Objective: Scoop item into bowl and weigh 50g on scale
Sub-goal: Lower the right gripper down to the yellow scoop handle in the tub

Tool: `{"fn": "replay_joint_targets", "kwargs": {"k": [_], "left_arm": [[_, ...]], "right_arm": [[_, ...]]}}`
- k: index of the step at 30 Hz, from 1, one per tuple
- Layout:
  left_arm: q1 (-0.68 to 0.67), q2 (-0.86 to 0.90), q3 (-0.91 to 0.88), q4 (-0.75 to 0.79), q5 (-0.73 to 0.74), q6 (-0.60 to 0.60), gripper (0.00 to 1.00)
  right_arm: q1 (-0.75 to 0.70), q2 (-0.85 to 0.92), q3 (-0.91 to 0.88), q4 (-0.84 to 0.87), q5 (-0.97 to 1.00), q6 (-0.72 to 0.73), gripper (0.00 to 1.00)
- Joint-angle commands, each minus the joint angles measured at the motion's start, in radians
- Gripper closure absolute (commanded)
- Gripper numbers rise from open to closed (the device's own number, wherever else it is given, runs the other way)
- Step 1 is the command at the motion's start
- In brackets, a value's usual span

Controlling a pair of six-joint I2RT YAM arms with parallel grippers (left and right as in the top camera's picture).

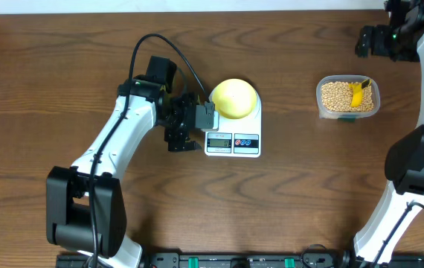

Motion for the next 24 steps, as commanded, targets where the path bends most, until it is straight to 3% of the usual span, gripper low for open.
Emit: {"fn": "replay_joint_targets", "kwargs": {"k": [1, 4, 6, 8, 13, 24], "left_arm": [[-0.002, 0.005, -0.008, -0.006, 0.016, 0.007, 0.02], [-0.002, 0.005, -0.008, -0.006, 0.016, 0.007, 0.02], [-0.002, 0.005, -0.008, -0.006, 0.016, 0.007, 0.03], [-0.002, 0.005, -0.008, -0.006, 0.016, 0.007, 0.02], [-0.002, 0.005, -0.008, -0.006, 0.016, 0.007, 0.02], [-0.002, 0.005, -0.008, -0.006, 0.016, 0.007, 0.02]], "right_arm": [[-0.004, 0.009, 0.011, 0.002, -0.004, 0.012, 0.01], [-0.004, 0.002, 0.016, -0.026, -0.004, 0.018, 0.01], [-0.004, -0.019, 0.042, -0.117, -0.004, 0.076, 0.12], [-0.004, -0.045, 0.064, -0.191, -0.002, 0.079, 0.15], [-0.003, -0.078, 0.048, -0.309, 0.004, 0.079, 0.1], [0.018, -0.076, -0.243, -0.085, 0.004, 0.076, 0.22]]}}
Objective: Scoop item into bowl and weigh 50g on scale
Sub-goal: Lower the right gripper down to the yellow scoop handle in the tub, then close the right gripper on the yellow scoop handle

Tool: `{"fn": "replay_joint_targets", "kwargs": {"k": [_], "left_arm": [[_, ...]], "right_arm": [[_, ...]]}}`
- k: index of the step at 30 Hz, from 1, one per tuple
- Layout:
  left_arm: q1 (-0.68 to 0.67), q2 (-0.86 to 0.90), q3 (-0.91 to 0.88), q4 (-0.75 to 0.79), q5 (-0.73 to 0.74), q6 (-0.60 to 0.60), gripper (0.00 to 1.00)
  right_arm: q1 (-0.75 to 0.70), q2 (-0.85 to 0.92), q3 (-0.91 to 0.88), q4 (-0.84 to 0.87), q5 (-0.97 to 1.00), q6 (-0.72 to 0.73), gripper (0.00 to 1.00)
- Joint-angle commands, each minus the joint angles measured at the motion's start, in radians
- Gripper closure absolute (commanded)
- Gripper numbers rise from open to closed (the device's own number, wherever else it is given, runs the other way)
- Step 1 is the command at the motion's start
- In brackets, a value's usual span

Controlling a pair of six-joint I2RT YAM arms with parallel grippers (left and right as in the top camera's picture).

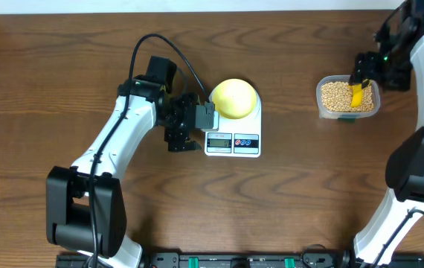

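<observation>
A yellow bowl [234, 98] sits on the white scale [232, 143] in the middle of the table. My left gripper [194, 123] rests just left of the scale, by the bowl's rim, and its jaws look spread with nothing between them. At the right, a clear tub of beans [338, 97] holds a yellow scoop [357, 95]. My right gripper [367, 68] hangs over the tub's back right corner, directly above the scoop's handle. Whether its fingers are apart is hidden by the arm.
A black cable [160, 45] loops from the left arm across the table behind the bowl. The table's far edge [197, 13] runs close behind the tub.
My right gripper has moved from the far right corner of the table to just above the scoop in the bean tub. The left arm, bowl and scale are unchanged.
</observation>
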Motion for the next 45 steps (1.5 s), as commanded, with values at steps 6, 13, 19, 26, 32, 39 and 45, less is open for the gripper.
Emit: {"fn": "replay_joint_targets", "kwargs": {"k": [6, 13, 19, 26, 32, 39, 45], "left_arm": [[-0.002, 0.005, -0.008, -0.005, 0.016, 0.007, 0.02], [-0.002, 0.005, -0.008, -0.005, 0.016, 0.007, 0.03], [-0.002, 0.005, -0.008, -0.005, 0.016, 0.007, 0.02], [-0.002, 0.005, -0.008, -0.005, 0.016, 0.007, 0.03], [-0.002, 0.005, -0.008, -0.005, 0.016, 0.007, 0.02], [-0.002, 0.005, -0.008, -0.005, 0.016, 0.007, 0.03], [-0.002, 0.005, -0.008, -0.005, 0.016, 0.007, 0.02]], "right_arm": [[0.005, -0.009, -0.123, 0.111, 0.004, 0.003, 0.36], [0.015, -0.009, -0.141, 0.172, -0.008, 0.005, 0.76], [0.039, -0.009, -0.141, 0.23, -0.008, 0.007, 0.96], [0.063, -0.009, -0.141, 0.284, -0.007, 0.007, 0.97], [0.063, -0.009, -0.141, 0.272, -0.007, 0.006, 0.6], [0.063, -0.011, -0.076, 0.194, -0.007, 0.006, 0.5], [0.061, -0.011, 0.003, 0.088, 0.006, -0.045, 0.38]]}}
